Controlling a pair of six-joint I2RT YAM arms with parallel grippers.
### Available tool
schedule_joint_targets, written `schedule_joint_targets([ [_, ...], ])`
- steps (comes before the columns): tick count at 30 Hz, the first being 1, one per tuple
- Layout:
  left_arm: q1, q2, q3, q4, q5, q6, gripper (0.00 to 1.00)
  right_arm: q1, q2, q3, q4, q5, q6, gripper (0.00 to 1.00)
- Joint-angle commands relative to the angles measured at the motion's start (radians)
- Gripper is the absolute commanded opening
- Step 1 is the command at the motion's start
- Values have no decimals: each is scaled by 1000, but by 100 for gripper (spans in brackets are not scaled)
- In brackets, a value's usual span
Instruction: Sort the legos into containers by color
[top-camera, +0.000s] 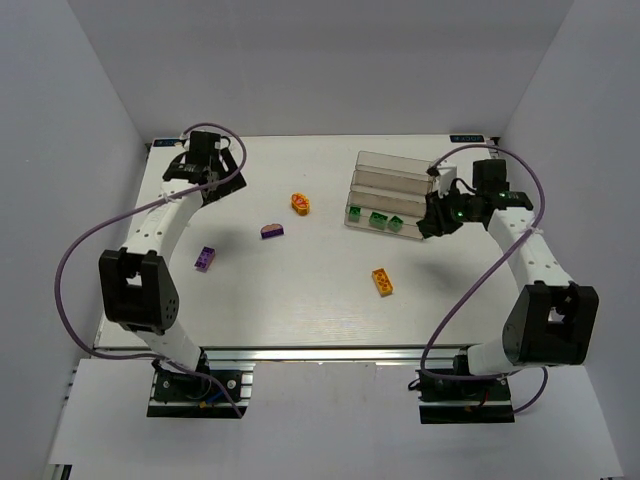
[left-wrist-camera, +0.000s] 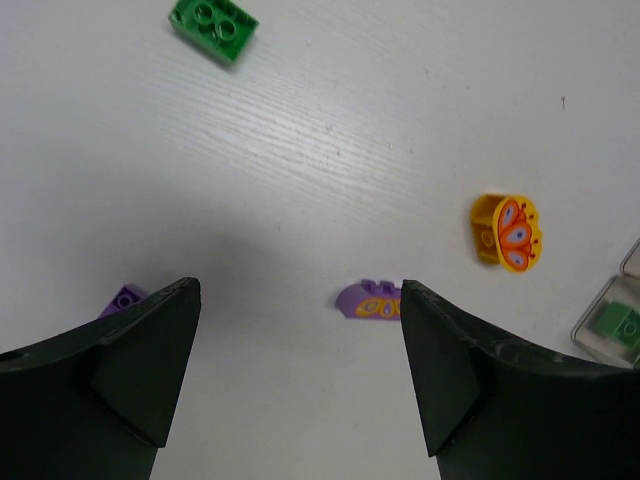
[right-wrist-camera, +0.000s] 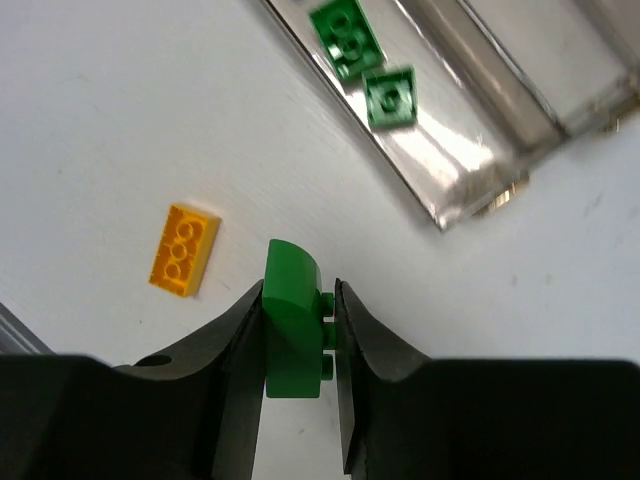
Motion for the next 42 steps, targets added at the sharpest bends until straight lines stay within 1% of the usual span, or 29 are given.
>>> schedule_joint_targets([
  [1, 48, 62, 85, -26, 34, -12, 91, 57, 20, 29, 118, -106, -89, 0],
  [3, 69, 93, 118, -34, 60, -22, 91, 86, 81, 66, 199, -76, -78, 0],
  [5, 84, 127, 132, -43, 75, -37, 91, 116, 158, 100, 228, -36, -75, 0],
  [7, 109, 144, 147, -43, 88, -52, 91, 111, 201, 149, 267, 4, -79, 0],
  [8, 109, 145, 149, -43, 91, -57, 91, 144, 233, 160, 286, 17, -84, 0],
  [10, 127, 142, 152, -36, 103, -68, 91, 152, 264, 202, 317, 36, -92, 0],
  [14, 138, 142, 155, -28, 117, -80, 91, 171, 360, 287, 310, 70, -99, 2],
  [17, 149, 148, 155, -28, 123, -89, 91, 180, 399, 316, 296, 72, -116, 16],
  [18, 160, 155, 155, -25, 123, -95, 91, 182, 405, 322, 291, 72, -124, 27],
  [21, 172, 173, 161, -19, 126, -120, 91, 192, 422, 325, 277, 67, -130, 43],
  [25, 192, 216, 190, -17, 144, -152, 91, 197, 420, 312, 279, 69, -130, 53],
  [27, 201, 237, 213, -16, 155, -177, 91, 195, 420, 313, 281, 70, -125, 56],
  [29, 201, 270, 228, -6, 166, -192, 91, 197, 414, 321, 281, 69, -110, 56],
  [31, 212, 306, 251, 1, 180, -209, 89, 188, 390, 328, 281, 55, -89, 54],
  [33, 221, 334, 276, 9, 192, -218, 83, 183, 361, 321, 288, 38, -43, 49],
  [36, 221, 417, 357, -2, 197, -198, 77, 174, 273, 255, 313, -35, 3, 43],
  [38, 221, 467, 452, -64, 169, -191, 77, 171, 201, 188, 333, -95, 16, 43],
  [40, 221, 533, 539, -133, 128, -187, 80, 169, 145, 132, 337, -124, 26, 48],
  [42, 221, 579, 572, -163, 114, -195, 82, 166, 112, 102, 337, -128, 39, 55],
])
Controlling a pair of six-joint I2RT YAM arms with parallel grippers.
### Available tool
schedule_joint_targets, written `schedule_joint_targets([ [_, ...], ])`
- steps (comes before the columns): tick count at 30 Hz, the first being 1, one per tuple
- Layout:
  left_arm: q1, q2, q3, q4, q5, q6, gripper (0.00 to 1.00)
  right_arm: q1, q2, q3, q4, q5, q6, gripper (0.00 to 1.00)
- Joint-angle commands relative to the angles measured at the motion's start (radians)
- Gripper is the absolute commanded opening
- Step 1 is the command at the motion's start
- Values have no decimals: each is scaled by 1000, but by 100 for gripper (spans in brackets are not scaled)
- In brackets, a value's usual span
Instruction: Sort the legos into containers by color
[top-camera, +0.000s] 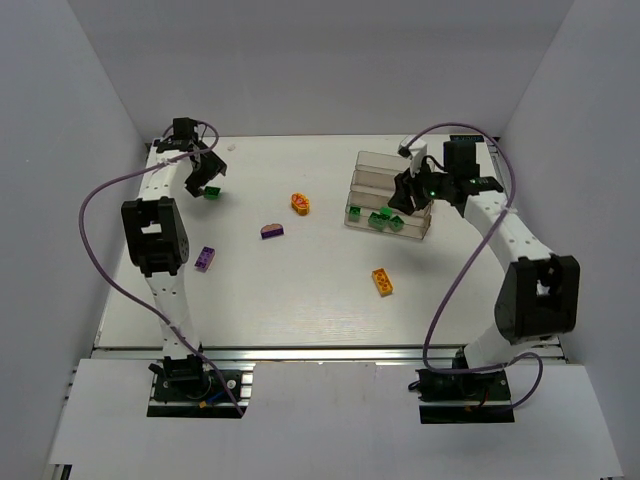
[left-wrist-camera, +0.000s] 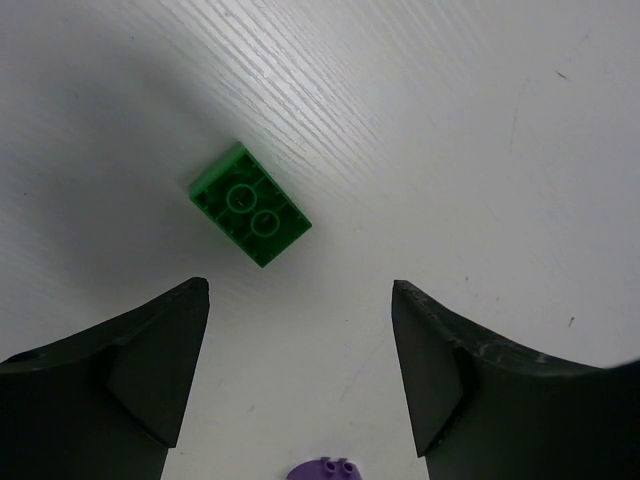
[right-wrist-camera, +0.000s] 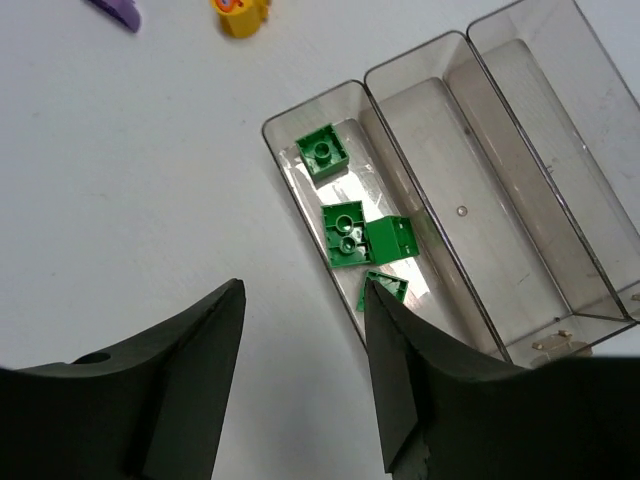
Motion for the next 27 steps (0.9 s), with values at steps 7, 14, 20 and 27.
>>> schedule_joint_targets([
  [7, 4, 56, 90, -122, -82, -86, 85, -10, -138, -111, 47, -61, 59, 60],
  [14, 4, 94, 98, -111, -106, -146, 86, -22, -152, -123, 50, -56, 84, 60],
  [20, 14, 148, 144, -87, -106, -181, 87, -24, -182, -157, 59, -56, 99, 60],
  [27, 14, 192, 198, -78, -106, -209, 81, -31, -217, -195, 67, -44, 108, 60],
])
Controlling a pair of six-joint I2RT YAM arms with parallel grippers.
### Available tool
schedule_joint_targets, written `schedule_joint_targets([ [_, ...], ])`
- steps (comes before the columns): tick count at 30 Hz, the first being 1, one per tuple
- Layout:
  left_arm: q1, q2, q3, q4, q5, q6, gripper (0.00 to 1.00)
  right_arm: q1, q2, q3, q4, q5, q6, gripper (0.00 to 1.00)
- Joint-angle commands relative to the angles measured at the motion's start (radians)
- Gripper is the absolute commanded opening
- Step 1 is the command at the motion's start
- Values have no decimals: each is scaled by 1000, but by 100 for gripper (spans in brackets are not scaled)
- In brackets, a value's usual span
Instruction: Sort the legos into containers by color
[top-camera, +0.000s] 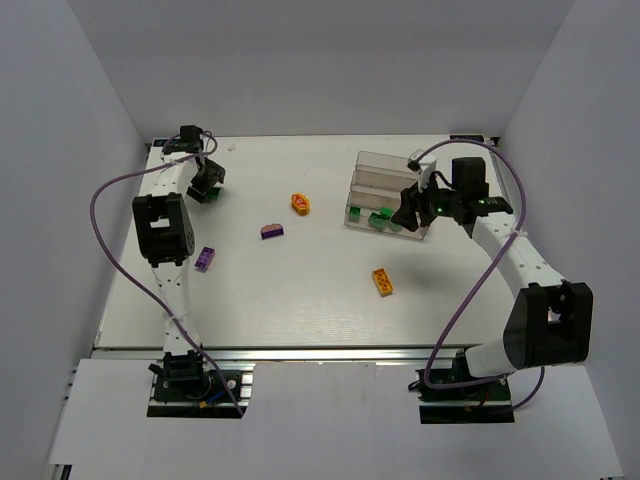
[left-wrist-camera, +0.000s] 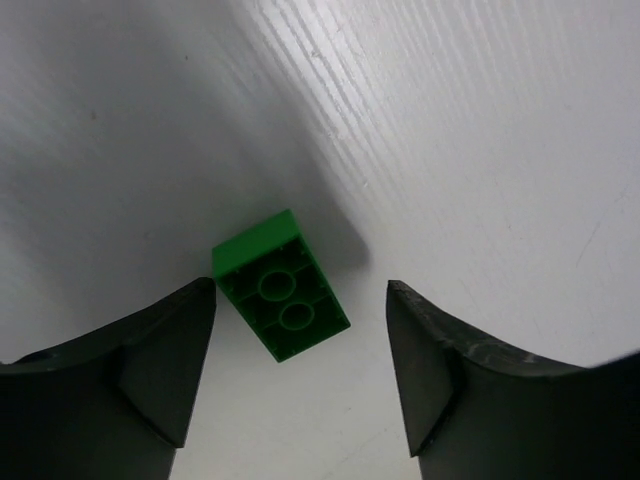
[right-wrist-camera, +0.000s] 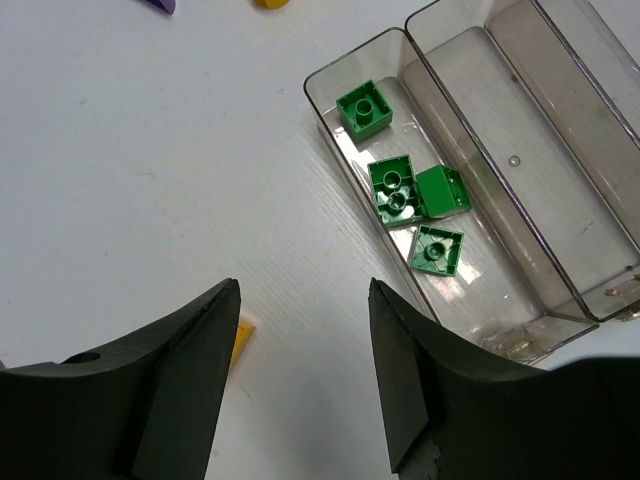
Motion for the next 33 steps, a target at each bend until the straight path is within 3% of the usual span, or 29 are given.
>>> schedule_joint_targets([
  [1, 7, -4, 33, 20, -14, -29, 77, -8, -39, -14, 38, -2, 20, 60],
  [9, 7, -9, -18, 25, 23, -40, 57, -15, -62, -29, 25, 10, 23, 60],
  [16, 7, -113, -139, 133, 120, 24, 21, -20, -74, -31, 10, 5, 17, 59],
  [18, -17, -190, -192, 233, 237, 108, 10, -20, -77, -34, -11, -13, -5, 49],
  [20, -40, -286, -245, 360, 348, 171, 7, -19, -86, -40, -31, -25, -14, 19],
  [22, -71, -352, -363, 466, 543, 164, 6, -17, -94, -64, -36, -34, -20, 0],
  [26, -166, -460, -466, 669, 716, 122, 1, -20, -110, -89, -19, 31, 9, 0],
  [29, -269, -454, -490, 764, 810, 57, 1, -20, -107, -88, 10, 80, 55, 0],
  [33, -401, -396, -429, 743, 822, 62, 2, -22, -113, -86, 42, 142, 102, 0],
])
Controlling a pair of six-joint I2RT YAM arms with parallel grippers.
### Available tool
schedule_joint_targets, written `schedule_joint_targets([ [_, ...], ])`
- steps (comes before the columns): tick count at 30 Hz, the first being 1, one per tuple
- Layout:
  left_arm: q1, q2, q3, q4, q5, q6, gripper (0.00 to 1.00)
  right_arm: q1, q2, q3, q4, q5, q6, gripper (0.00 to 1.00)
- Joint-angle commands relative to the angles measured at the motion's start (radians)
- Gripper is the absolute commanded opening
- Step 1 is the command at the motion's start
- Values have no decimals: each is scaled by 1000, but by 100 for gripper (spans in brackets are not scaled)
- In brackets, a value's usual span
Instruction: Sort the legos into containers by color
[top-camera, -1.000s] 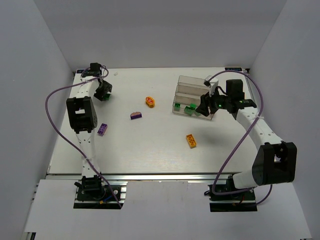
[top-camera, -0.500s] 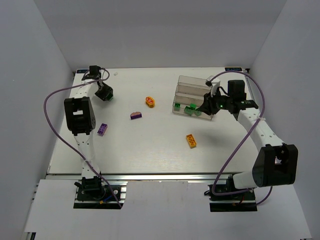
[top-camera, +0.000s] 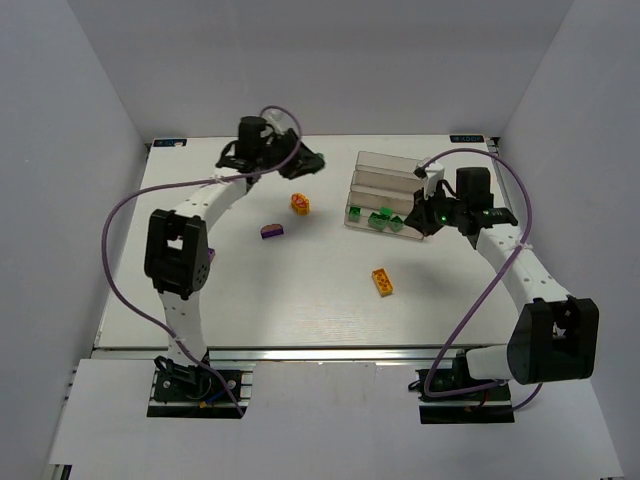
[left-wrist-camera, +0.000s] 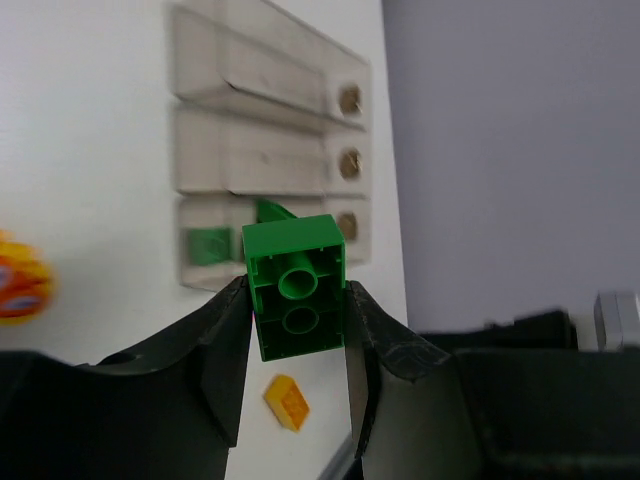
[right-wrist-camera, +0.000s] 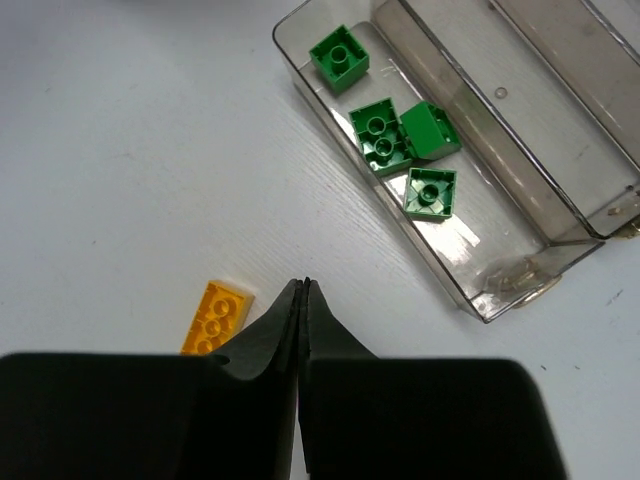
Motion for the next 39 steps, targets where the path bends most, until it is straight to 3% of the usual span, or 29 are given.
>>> schedule_joint_targets([
  [1, -101, 42, 39, 36, 95, -8, 3, -6, -27, 6, 61, 65, 58, 0],
  [7, -222, 146, 187, -68, 20, 50, 5, -9, -62, -17, 72, 75, 58, 1],
  [14, -295, 277, 373, -234, -86, 104, 10, -15, -92, -48, 78, 70, 66, 13],
  [19, -316, 283, 359, -272, -141, 128, 26, -20, -112, -68, 81, 76, 54, 23],
  [25, -325, 304, 365, -312, -177, 143, 53, -21, -108, -72, 77, 59, 52, 32],
  [29, -325, 329, 425, -333, -181, 148, 60, -23, -108, -71, 63, 45, 32, 41],
  [36, -325, 349, 491, -346, -178, 144, 59, -21, -116, -65, 8, -77, -60, 51],
  [38, -315, 312, 494, -338, -177, 145, 51, -23, -110, -52, -64, -187, -128, 50],
  [39, -314, 291, 478, -334, -178, 144, 31, -24, -104, -49, -87, -230, -205, 48],
])
